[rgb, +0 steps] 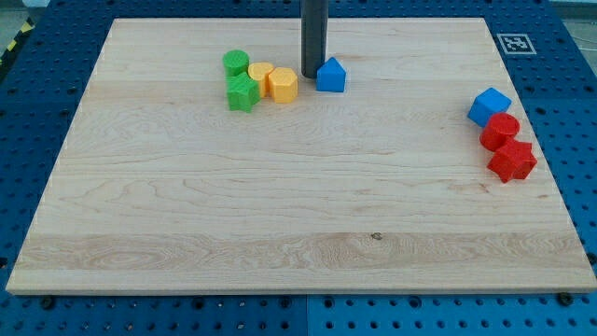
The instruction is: Move the blue triangle towards right center
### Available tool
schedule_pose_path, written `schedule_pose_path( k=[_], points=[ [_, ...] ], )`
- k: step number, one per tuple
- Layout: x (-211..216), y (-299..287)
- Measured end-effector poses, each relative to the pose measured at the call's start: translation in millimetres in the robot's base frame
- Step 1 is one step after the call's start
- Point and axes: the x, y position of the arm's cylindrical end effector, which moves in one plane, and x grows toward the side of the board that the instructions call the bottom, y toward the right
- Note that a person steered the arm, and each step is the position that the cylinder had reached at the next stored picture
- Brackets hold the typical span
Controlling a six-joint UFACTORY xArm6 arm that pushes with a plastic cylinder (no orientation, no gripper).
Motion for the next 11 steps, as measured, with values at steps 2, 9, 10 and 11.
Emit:
schedule_pose_path(
  k=[2, 9, 10, 11],
  points=[
    [43.7, 4.0],
    [13.5, 48.1],
    [13.9, 68.3],
    [14.0, 89.2]
  ],
)
